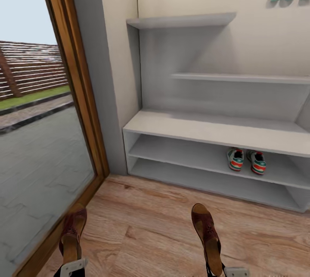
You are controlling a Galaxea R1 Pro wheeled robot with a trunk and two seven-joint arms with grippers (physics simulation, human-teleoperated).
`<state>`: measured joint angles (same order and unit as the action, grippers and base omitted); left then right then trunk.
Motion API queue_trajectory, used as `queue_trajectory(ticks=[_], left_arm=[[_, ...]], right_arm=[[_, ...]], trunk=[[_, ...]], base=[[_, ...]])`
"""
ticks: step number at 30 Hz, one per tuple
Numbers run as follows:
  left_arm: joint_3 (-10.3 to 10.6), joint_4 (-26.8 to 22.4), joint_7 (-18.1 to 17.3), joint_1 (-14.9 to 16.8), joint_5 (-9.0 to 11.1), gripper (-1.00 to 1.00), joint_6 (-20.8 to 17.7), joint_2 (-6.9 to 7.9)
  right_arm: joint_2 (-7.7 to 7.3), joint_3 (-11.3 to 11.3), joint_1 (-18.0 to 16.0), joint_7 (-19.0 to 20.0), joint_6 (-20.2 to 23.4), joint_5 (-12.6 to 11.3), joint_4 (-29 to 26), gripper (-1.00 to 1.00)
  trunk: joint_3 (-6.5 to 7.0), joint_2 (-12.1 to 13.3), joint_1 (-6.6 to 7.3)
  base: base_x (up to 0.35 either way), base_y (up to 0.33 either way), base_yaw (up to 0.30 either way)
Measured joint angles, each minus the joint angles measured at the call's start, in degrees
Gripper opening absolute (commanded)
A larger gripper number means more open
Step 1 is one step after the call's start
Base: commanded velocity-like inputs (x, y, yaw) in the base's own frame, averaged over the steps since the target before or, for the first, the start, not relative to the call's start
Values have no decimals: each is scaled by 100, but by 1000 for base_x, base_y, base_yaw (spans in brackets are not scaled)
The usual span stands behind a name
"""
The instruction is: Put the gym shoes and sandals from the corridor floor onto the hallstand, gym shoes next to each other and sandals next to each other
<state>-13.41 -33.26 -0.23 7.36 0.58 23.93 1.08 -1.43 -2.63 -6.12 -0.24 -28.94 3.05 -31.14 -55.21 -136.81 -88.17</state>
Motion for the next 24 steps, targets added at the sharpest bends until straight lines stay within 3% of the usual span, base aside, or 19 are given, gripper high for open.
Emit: queue_trajectory(ticks=[13,24], left_arm=[[0,1,-1,0,0,-100,0,-1],[2,3,-2,1,-7,-100,1,-2]], right_arm=[[0,-1,0,0,0,1,0,-100],[0,-3,1,0,1,1,-2,-100]], trunk=[[0,0,0],[0,0,0]], base=[[1,293,-287],[0,48,-287]])
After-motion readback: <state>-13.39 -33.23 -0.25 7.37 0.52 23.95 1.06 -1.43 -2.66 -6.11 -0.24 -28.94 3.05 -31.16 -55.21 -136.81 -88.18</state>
